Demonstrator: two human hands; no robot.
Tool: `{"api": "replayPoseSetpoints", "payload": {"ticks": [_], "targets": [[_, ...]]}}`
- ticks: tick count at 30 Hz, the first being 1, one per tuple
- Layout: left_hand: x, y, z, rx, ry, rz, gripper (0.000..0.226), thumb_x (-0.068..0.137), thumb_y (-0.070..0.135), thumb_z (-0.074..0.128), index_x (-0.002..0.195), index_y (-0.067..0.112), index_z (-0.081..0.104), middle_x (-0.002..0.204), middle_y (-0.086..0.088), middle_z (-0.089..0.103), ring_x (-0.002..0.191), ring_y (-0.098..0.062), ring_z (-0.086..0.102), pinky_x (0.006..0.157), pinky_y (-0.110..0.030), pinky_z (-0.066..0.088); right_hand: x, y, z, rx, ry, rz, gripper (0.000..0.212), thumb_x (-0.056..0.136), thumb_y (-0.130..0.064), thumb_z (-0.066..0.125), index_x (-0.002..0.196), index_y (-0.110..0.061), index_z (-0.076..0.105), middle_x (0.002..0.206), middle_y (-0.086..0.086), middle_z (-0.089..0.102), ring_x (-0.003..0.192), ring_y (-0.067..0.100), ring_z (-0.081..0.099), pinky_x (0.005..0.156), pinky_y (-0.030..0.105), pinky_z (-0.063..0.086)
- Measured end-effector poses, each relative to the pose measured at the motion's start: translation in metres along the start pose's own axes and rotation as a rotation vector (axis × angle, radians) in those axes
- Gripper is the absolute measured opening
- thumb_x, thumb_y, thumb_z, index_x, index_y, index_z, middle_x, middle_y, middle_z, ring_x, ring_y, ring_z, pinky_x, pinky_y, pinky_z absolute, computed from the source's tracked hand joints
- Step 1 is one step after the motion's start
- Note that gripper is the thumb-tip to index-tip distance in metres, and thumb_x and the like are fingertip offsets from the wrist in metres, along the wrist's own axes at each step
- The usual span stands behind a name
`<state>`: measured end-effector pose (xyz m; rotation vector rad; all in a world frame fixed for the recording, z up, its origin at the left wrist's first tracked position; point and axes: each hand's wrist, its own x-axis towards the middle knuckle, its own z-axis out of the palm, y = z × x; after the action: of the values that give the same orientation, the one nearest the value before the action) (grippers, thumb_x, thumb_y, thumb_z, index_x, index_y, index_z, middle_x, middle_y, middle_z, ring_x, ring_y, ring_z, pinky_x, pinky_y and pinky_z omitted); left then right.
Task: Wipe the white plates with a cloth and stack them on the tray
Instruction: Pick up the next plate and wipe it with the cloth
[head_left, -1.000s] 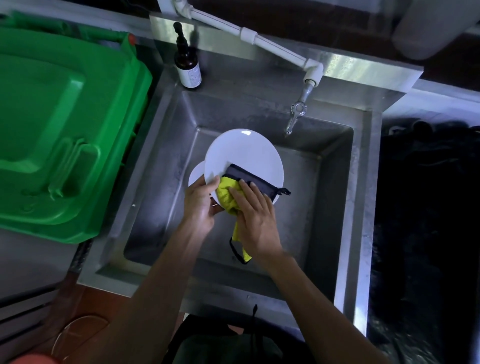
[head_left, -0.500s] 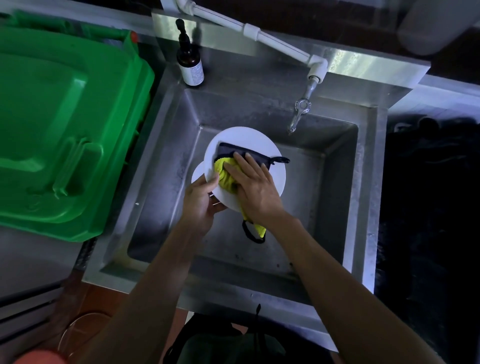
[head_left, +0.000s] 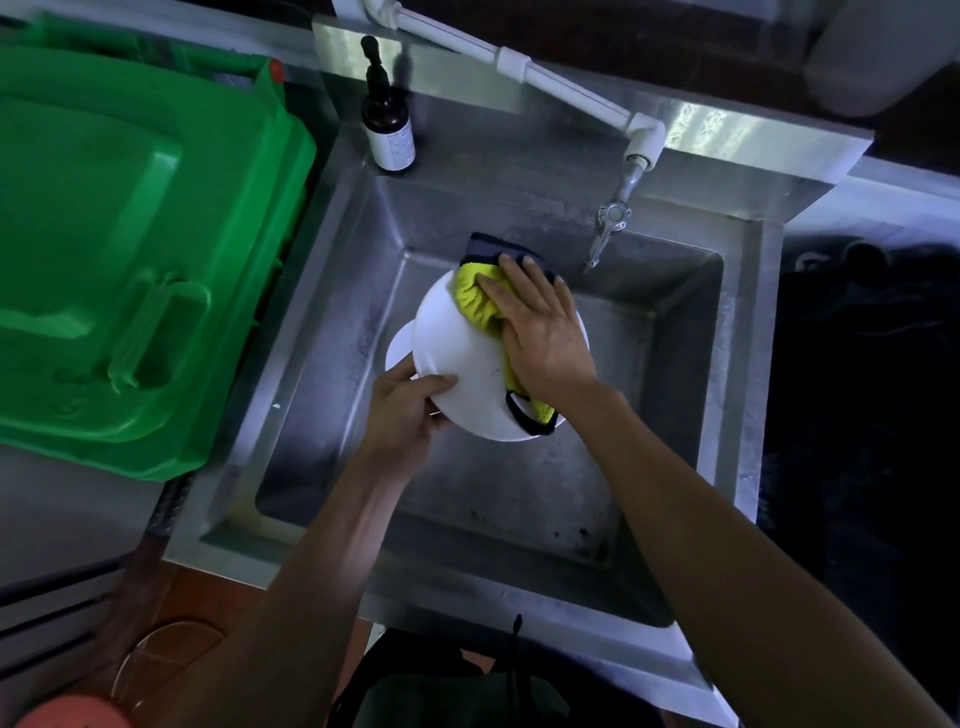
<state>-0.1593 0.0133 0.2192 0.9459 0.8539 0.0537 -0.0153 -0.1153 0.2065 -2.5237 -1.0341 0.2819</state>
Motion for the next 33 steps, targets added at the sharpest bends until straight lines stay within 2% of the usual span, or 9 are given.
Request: {"api": "replayPoseSetpoints", "payload": {"ticks": [4,9,13,19,22,26,30,33], "targets": [[0.001,0.001,0.001,0.037,0.022,0.031,0.040,0.070,0.009,0.071,0.107,0.023,0.078,0.109,-0.005,0.077,0.092,-0.024,0.075,0.075,-0.047,0.062,-0.012,0.015,0.006,0.001,0.003,0.092,0.056,0.101,-0.021,0.033,0.156,-0.031,0.026,0.168,-0.002,0.012,0.155,0.021,0.003,0.126,0.047,0.003],[0.004,0.001,0.005,0.042,0.092,0.039,0.036,0.070,0.015,0.075,0.104,0.027,0.080,0.106,-0.003,0.078,0.086,-0.021,0.076,0.068,-0.040,0.061,-0.041,0.016,0.018,0.086,-0.029,0.211,0.061,0.097,-0.024,0.027,0.158,-0.029,0.023,0.168,-0.001,0.012,0.155,0.022,0.003,0.125,0.050,0.007],[0.007,0.000,0.006,0.036,0.130,0.047,0.028,0.078,0.012,0.075,0.103,0.024,0.080,0.105,-0.006,0.078,0.089,-0.026,0.076,0.065,-0.038,0.060,-0.066,-0.003,0.035,0.147,-0.056,0.254,0.061,0.096,-0.027,0.024,0.158,-0.027,0.024,0.167,0.002,0.015,0.155,0.024,0.007,0.124,0.053,0.011],[0.013,-0.004,0.007,-0.003,0.176,0.011,0.019,0.091,0.009,0.070,0.107,0.016,0.077,0.102,-0.013,0.077,0.088,-0.029,0.075,0.067,-0.040,0.059,-0.089,-0.044,0.053,0.216,-0.053,0.217,0.062,0.095,-0.016,0.038,0.156,-0.025,0.031,0.166,0.002,0.020,0.154,0.026,0.013,0.122,0.056,0.015],[0.013,-0.005,0.007,-0.044,0.190,0.007,0.015,0.092,0.011,0.069,0.104,0.014,0.078,0.093,-0.011,0.076,0.078,-0.026,0.073,0.063,-0.035,0.058,-0.095,-0.065,0.054,0.268,-0.009,0.187,0.060,0.094,-0.017,0.035,0.153,-0.027,0.036,0.165,0.001,0.025,0.154,0.026,0.017,0.122,0.054,0.017],[0.014,-0.006,0.007,-0.072,0.219,0.014,0.022,0.093,0.011,0.067,0.113,0.005,0.074,0.096,-0.014,0.072,0.079,-0.027,0.069,0.066,-0.033,0.057,-0.102,-0.073,0.055,0.250,-0.001,0.155,0.055,0.098,-0.017,0.034,0.153,-0.027,0.037,0.165,0.001,0.025,0.154,0.024,0.015,0.123,0.055,0.015],[0.011,-0.006,0.004,-0.084,0.229,0.014,0.022,0.092,0.012,0.068,0.113,0.006,0.074,0.092,-0.012,0.074,0.074,-0.027,0.070,0.057,-0.031,0.055,-0.111,-0.060,0.057,0.176,-0.008,0.128,0.055,0.099,-0.018,0.037,0.154,-0.027,0.035,0.166,0.001,0.022,0.155,0.023,0.011,0.123,0.055,0.011],[0.010,-0.007,-0.001,-0.057,0.204,0.013,0.027,0.093,0.012,0.067,0.119,0.005,0.070,0.107,-0.017,0.075,0.088,-0.032,0.072,0.060,-0.033,0.057,-0.115,-0.045,0.059,0.162,-0.006,0.207,0.056,0.101,-0.018,0.037,0.155,-0.028,0.031,0.167,-0.001,0.016,0.156,0.021,0.005,0.124,0.055,0.010]]}}
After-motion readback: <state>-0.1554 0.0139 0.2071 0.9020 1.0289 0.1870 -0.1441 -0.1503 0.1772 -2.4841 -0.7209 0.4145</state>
